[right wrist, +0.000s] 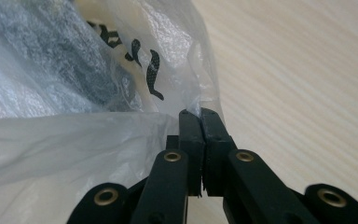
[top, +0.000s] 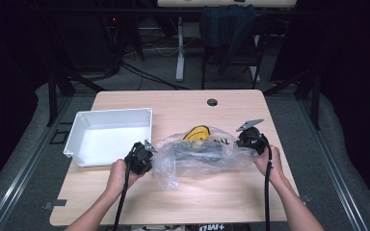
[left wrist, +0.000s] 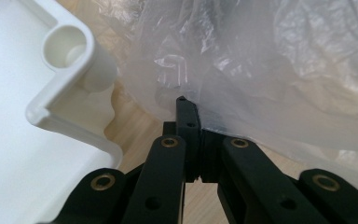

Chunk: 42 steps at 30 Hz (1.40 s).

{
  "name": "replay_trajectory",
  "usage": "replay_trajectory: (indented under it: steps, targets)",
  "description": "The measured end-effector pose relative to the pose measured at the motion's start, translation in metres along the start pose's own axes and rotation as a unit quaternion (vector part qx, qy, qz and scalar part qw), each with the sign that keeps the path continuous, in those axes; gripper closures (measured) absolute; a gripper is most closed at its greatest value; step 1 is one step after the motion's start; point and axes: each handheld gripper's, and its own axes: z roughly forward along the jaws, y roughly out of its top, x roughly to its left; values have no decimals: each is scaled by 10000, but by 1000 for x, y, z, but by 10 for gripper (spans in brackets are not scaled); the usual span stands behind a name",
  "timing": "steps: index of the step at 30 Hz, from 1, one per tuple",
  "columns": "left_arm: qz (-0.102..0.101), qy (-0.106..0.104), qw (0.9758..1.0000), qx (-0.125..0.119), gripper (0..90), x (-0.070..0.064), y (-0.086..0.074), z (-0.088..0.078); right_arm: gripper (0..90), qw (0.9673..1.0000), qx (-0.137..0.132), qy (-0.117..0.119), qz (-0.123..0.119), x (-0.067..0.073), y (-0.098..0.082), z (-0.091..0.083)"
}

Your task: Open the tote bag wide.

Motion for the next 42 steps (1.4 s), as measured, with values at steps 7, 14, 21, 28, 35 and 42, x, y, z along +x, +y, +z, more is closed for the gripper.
replay_trajectory:
  steps: [7, 14, 21, 28, 35, 42]
  targets:
    - [83, 36, 9998, 177, 900, -1, -1, 6, 890, 9994, -216, 89, 243, -9, 4, -4]
    - [145, 58, 9995, 285, 884, 0, 0, 7, 889, 9985, 363, 333, 254, -5, -8, 22]
    - [23, 55, 9999, 114, 591, 7, -3, -21, 889, 9987, 160, 406, 245, -3, -7, 12]
    - [-69, -170, 9998, 95, 409, 13, -15, -40, 889, 9989, 116, 413, 203, -3, -7, 9]
    - [-325, -107, 9994, -78, 350, 31, -27, -64, 889, 9990, 69, 378, 234, -5, -7, 6]
    - [-502, -130, 9963, -683, 347, 42, -5, -83, 889, 9989, 42, 395, 263, -6, -6, 5]
